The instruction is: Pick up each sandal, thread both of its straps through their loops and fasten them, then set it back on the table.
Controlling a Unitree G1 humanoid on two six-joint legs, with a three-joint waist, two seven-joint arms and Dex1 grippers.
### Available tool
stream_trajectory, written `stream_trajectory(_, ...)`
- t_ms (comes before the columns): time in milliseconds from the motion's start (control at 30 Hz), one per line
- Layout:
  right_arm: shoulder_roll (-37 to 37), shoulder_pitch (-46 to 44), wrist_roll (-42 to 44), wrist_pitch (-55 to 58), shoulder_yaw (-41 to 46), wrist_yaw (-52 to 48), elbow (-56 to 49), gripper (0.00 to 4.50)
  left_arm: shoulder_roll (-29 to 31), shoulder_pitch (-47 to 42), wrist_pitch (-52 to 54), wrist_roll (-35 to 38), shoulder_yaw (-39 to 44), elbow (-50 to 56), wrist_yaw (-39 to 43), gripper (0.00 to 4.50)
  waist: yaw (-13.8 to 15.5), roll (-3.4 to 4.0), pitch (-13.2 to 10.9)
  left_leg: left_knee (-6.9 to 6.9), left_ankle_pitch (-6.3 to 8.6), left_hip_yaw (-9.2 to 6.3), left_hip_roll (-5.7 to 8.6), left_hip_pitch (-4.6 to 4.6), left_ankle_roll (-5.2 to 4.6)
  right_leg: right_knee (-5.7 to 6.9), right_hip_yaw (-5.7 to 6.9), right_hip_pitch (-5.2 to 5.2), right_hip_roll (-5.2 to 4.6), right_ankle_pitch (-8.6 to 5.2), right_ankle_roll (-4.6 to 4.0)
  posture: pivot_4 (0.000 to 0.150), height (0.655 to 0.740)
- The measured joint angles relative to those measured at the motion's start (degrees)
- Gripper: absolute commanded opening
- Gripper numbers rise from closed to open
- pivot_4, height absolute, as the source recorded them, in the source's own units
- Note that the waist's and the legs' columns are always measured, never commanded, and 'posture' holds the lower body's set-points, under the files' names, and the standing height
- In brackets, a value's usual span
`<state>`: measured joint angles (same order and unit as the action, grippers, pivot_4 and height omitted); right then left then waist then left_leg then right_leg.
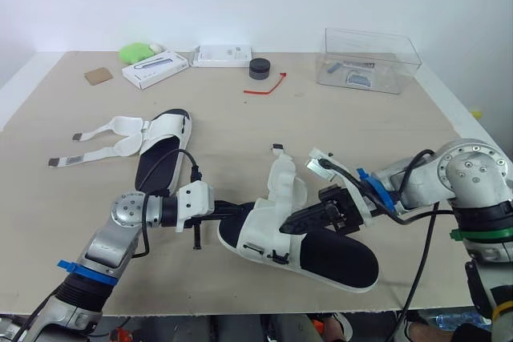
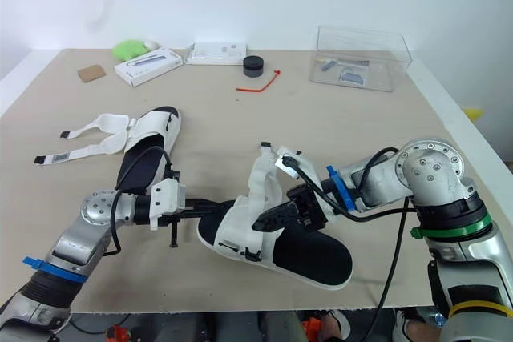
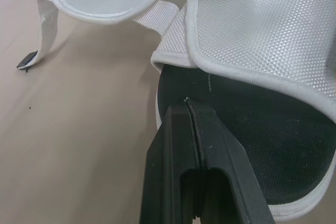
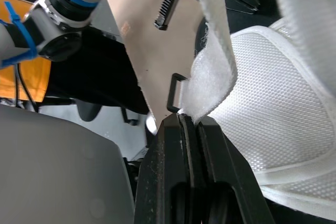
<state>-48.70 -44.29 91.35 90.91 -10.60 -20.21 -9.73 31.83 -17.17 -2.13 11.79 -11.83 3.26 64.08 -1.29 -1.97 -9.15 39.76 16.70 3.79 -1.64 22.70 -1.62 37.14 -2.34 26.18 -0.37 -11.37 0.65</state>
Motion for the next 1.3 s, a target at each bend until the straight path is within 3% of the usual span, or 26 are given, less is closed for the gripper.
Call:
stream_trajectory(67, 0.0, 0.5, -0.7, -0.1, 0.1, -0.5, -0.1, 0.02, 0.0, -0.2, -0.1, 0.0, -0.1, -0.1, 0.0, 0.00, 0.0, 0.00, 0.0, 0.00, 0.00, 0.00, 0.00, 0.00, 0.00, 0.00, 0.00, 0.00, 0.00, 0.00, 0.00, 0.150, 0.7400)
stream_trajectory(267, -0.6, 1.9, -6.0, -0.4, -0.3, -5.0, -4.6, 2.27, 0.0, -0.4, 0.0, -0.3, -0.3, -1.2, -0.1, 0.00, 0.0, 0.00, 0.0, 0.00, 0.00, -0.01, -0.01, 0.00, 0.00, 0.00, 0.00, 0.01, 0.01, 0.00, 0.00, 0.150, 0.7400)
stream_trajectory(400, -4.4, 2.3, -12.9, -3.0, -0.5, -12.5, -7.4, 2.27, 0.0, -0.5, 0.0, -0.3, -0.4, -1.2, -0.1, 0.00, 0.0, 0.00, 0.0, 0.09, 0.00, 0.01, 0.00, -0.02, 0.00, 0.00, -0.01, -0.02, 0.02, 0.02, 0.04, 0.150, 0.7400)
stream_trajectory(500, -11.8, 4.3, -19.7, -7.5, -1.1, -22.9, -8.5, 2.27, 0.0, -0.5, 0.0, -0.3, -0.7, -1.3, 0.0, 0.00, 0.1, 0.02, 0.0, 0.10, 0.00, 0.04, 0.03, -0.03, 0.00, 0.00, 0.01, -0.04, 0.09, 0.01, 0.07, 0.150, 0.7400)
stream_trajectory(567, -18.3, 7.2, -27.6, -15.3, -2.9, -32.9, -9.2, 2.27, 0.1, -0.5, 0.0, -0.3, -0.7, -1.4, 0.0, 0.00, 0.1, 0.02, 0.0, 0.10, 0.00, 0.05, 0.04, -0.07, 0.00, -0.02, 0.01, -0.08, 0.08, -0.01, 0.11, 0.150, 0.7400)
stream_trajectory(700, -21.4, 11.2, -37.4, -25.8, -4.7, -42.6, -9.1, 2.27, 0.2, -0.6, 0.0, -0.3, -0.8, -1.5, 0.0, 0.00, 0.0, 0.04, 0.0, 0.10, 0.00, 0.15, 0.00, -0.23, 0.00, -0.01, -0.04, -0.18, 0.09, -0.12, 0.29, 0.150, 0.7400)
stream_trajectory(833, -18.7, 15.4, -48.1, -39.3, -4.4, -45.4, -6.5, 2.27, 0.3, -0.6, 0.1, -0.3, -0.7, -1.5, 0.1, 0.00, 0.0, 0.04, 0.0, 0.11, -0.02, 0.25, -0.06, -0.41, 0.00, 0.01, -0.12, -0.27, 0.19, -0.12, 0.39, 0.150, 0.7400)
stream_trajectory(1100, -5.7, 20.3, -57.4, -54.5, -2.1, -42.1, -5.9, 2.27, 0.9, -1.0, 1.8, 0.1, -0.7, -0.7, 0.6, 0.00, 0.0, 0.07, 0.0, 0.11, -0.08, 0.30, -0.04, -0.44, 0.02, 0.07, -0.18, -0.29, 0.34, 0.01, 0.25, 0.150, 0.7400)
stream_trajectory(1167, -4.7, 20.4, -57.9, -54.8, -1.1, -41.8, -5.9, 1.65, 1.0, -1.0, 2.0, 0.1, -0.7, -0.5, 0.7, 0.00, 0.0, 0.06, 0.0, 0.11, -0.08, 0.41, -0.01, -0.44, 0.02, 0.04, -0.22, -0.29, 0.29, 0.14, 0.11, 0.150, 0.7400)
stream_trajectory(1200, -4.4, 20.4, -57.9, -54.8, -1.0, -41.8, -5.9, 1.58, 1.0, -1.0, 2.0, 0.1, -0.7, -0.5, 0.7, 0.00, 0.0, 0.06, 0.0, 0.11, -0.08, 0.44, 0.00, -0.45, 0.02, 0.04, -0.24, -0.28, 0.29, 0.14, 0.13, 0.150, 0.7400)
stream_trajectory(1233, -3.9, 20.4, -58.1, -54.8, -0.9, -41.7, -5.9, 1.02, 1.1, -1.0, 2.0, 0.1, -0.7, -0.5, 0.9, 0.00, 0.0, 0.06, 0.0, 0.11, -0.08, 0.46, 0.00, -0.46, 0.02, 0.04, -0.27, -0.28, 0.29, 0.15, 0.13, 0.150, 0.7400)
stream_trajectory(1267, -3.5, 20.4, -58.4, -54.8, -0.8, -41.6, -5.9, 0.88, 1.2, -1.0, 2.0, 0.1, -0.7, -0.5, 1.0, 0.00, 0.0, 0.06, 0.0, 0.11, -0.08, 0.47, 0.00, -0.46, 0.02, 0.04, -0.27, -0.29, 0.30, 0.15, 0.14, 0.150, 0.7400)
stream_trajectory(1300, -3.1, 20.4, -58.9, -54.9, -0.8, -41.4, -5.9, 0.40, 1.2, -1.0, 2.0, 0.1, -0.7, -0.4, 1.0, 0.00, 0.0, 0.06, 0.0, 0.11, -0.08, 0.49, 0.01, -0.46, 0.02, 0.04, -0.28, -0.28, 0.28, 0.16, 0.15, 0.150, 0.7400)
